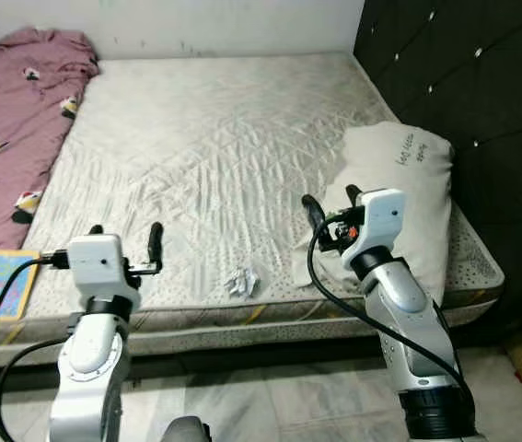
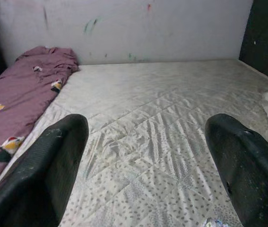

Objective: Clean up the room

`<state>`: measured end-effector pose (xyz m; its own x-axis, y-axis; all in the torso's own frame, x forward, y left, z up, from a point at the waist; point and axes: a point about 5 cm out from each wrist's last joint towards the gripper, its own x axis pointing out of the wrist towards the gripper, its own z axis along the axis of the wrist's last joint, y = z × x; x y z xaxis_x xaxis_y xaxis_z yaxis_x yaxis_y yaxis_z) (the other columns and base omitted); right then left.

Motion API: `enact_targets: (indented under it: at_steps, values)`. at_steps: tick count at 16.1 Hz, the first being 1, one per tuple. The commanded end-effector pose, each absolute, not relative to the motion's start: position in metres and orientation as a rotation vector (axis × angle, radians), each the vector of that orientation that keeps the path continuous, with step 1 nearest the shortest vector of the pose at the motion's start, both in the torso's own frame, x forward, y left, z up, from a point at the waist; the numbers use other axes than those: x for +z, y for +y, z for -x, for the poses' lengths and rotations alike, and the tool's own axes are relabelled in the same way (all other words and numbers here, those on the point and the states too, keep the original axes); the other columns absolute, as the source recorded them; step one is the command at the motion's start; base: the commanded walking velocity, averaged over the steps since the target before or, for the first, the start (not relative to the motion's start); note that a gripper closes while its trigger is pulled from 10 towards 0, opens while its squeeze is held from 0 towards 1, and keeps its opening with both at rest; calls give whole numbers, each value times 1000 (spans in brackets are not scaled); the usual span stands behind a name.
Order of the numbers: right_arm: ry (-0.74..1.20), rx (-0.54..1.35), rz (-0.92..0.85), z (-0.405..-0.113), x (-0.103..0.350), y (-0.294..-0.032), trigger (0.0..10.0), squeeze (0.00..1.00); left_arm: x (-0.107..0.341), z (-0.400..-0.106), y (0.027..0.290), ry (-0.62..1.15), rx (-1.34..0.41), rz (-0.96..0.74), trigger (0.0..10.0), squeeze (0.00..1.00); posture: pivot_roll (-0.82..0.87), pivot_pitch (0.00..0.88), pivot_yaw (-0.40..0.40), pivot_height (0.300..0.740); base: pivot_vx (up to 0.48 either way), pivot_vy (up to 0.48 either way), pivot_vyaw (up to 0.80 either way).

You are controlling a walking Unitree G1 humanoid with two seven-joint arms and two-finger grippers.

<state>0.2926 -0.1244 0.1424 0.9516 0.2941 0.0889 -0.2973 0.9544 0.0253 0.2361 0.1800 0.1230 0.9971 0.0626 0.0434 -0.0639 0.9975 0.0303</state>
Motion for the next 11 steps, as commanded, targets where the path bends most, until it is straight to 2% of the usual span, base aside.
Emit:
enact_targets:
  at_steps: [1, 11]
  values:
    - [-98, 289, -36, -293, 145, -129, 10000, 0, 126, -236, 179, -56, 57, -26, 10000, 0, 71, 64, -30, 740, 292, 0, 0]
    - [-97, 290, -39, -294, 145, -128, 10000, 0, 126, -236, 179, -54, 58, -32, 10000, 0, 69, 65, -29, 740, 286, 0, 0]
